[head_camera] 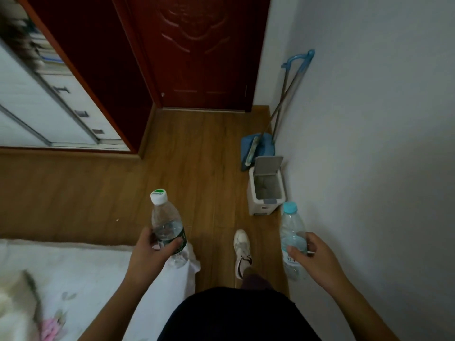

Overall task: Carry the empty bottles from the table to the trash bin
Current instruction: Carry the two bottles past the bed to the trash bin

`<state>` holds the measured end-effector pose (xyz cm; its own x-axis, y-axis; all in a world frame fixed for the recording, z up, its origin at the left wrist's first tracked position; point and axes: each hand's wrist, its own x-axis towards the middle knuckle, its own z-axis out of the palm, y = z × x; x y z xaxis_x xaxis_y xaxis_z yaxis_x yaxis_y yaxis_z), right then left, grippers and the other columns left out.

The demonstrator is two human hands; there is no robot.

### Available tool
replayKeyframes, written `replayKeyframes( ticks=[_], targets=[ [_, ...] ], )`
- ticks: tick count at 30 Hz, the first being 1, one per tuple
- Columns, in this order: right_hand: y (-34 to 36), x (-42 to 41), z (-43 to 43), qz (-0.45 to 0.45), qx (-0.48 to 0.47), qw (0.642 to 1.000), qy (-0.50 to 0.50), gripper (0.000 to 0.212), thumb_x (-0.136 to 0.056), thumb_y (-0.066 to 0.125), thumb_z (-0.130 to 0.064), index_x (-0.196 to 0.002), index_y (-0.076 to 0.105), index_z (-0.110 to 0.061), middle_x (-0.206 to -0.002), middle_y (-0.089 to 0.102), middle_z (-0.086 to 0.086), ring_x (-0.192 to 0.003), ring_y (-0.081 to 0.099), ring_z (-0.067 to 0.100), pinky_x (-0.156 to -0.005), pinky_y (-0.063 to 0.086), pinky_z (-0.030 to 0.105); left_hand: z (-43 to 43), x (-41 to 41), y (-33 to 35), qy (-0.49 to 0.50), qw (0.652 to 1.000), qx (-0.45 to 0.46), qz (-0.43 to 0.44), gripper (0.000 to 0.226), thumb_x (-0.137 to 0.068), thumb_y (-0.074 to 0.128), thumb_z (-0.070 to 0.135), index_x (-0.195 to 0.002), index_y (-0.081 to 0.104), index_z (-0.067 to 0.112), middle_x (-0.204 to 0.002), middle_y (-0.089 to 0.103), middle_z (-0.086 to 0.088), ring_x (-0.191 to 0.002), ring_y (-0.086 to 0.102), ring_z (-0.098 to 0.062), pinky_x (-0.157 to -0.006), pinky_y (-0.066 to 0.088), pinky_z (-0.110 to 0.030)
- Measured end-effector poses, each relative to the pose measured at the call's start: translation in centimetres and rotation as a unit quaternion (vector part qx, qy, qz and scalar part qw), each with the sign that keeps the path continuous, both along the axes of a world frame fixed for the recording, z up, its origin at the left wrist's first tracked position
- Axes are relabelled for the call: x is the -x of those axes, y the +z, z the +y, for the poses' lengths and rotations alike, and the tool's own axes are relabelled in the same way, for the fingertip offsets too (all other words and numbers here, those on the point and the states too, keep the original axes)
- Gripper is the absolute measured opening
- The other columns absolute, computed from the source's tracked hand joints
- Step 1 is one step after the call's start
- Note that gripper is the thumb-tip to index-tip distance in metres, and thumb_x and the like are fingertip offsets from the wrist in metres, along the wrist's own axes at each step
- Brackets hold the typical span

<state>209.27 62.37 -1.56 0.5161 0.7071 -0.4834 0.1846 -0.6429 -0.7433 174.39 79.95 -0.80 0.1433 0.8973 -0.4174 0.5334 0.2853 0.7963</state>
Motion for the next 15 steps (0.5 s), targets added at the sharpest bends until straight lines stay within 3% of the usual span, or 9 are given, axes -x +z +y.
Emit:
replayKeyframes(
  ticks=[9,15],
  targets=[
    [0.0,-6.9,20.3,0.034,-0.017,0.996,0.082,0.033,-0.075,0.081,-0.036,-0.098,0.059,-0.038,-0.094,0.069,-0.017,-0.086,0.068,0.002,-0.078,0.058,0.027,10.4,-4.0,-0.7,0.102,0.994,0.038,-0.013,0.066,-0.073,0.085,0.030,-0.130,0.054,0.016,-0.123,0.069,-0.005,-0.109,0.068,-0.022,-0.092,0.057,-0.044],
    [2.1,-9.0,30.9,0.052,-0.029,0.990,0.131,0.042,-0.077,0.079,-0.040,-0.111,0.054,-0.035,-0.096,0.060,-0.024,-0.087,0.059,-0.005,-0.072,0.050,0.019,17.8,-7.7,0.0,0.111,0.993,0.035,-0.013,0.060,-0.079,0.081,0.020,-0.132,0.054,0.015,-0.120,0.069,-0.004,-0.108,0.068,-0.023,-0.095,0.055,-0.047]
  ],
)
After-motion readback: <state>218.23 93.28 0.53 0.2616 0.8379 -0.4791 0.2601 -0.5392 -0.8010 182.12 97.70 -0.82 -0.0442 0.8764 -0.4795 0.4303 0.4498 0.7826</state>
